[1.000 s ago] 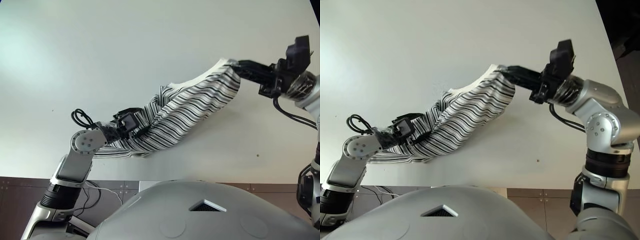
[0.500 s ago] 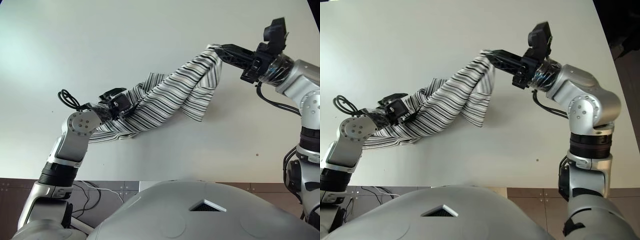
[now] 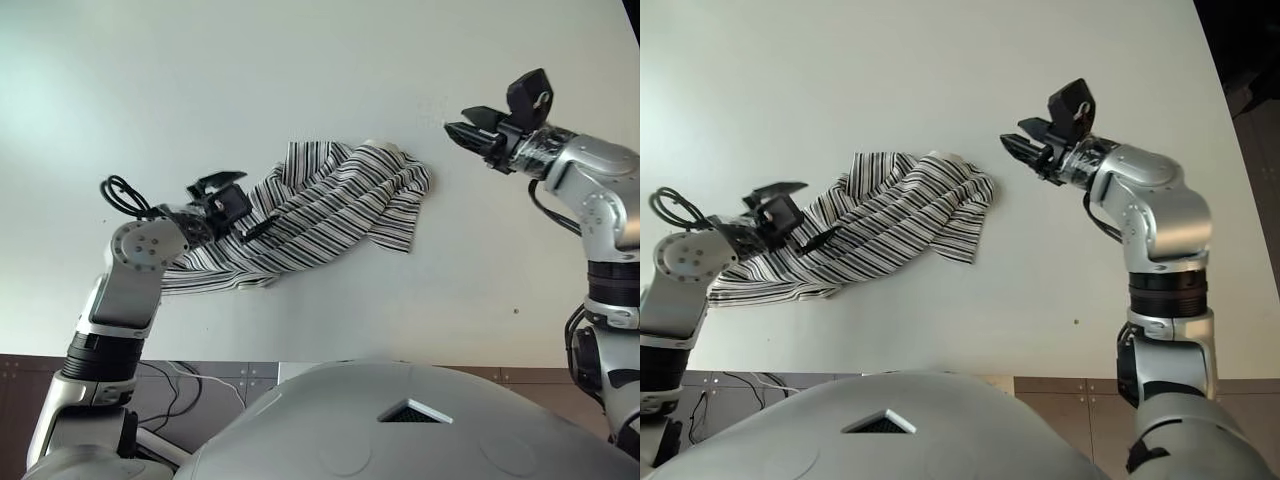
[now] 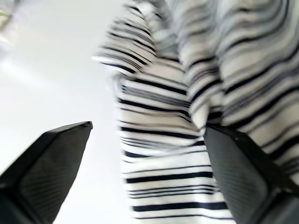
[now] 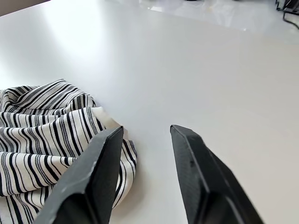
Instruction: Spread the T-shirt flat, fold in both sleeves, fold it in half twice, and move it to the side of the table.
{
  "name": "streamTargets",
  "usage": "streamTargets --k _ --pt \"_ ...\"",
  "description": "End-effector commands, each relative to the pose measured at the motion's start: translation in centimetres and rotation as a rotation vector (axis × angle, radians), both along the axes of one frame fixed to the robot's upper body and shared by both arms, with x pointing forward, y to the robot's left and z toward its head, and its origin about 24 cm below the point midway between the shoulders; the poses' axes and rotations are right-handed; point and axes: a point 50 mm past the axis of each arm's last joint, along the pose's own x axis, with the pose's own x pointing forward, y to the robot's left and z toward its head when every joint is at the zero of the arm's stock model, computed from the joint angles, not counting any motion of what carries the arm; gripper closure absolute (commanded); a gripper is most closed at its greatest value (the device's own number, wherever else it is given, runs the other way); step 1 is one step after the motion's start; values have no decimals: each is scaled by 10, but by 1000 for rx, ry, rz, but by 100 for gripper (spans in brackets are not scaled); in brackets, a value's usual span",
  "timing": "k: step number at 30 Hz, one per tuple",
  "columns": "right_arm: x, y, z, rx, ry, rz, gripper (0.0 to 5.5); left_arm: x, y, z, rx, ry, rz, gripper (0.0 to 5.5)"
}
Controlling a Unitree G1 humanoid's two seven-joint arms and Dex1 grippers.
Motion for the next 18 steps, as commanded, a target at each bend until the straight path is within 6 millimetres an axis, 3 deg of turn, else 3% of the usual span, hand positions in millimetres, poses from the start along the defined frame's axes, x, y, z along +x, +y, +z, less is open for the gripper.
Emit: streamTargets --k 1,3,5,9,12,18 --pt "-43 21 -1 -141 -45 322 311 3 -6 33 -88 -94 19 96" --pt "-59 33 -13 -235 -75 424 311 10 -7 50 -168 -139 31 96" --pt "-65 43 -27 -299 -98 429 311 27 -4 51 -131 -162 24 96" --pt "-59 59 -54 -425 -147 464 311 63 -18 9 10 -115 -92 96" --pt "-68 65 -73 -504 -142 578 311 83 -33 -14 44 -125 -145 96" --pt "-75 65 -85 -568 -135 638 311 98 -40 -28 84 -165 -179 96"
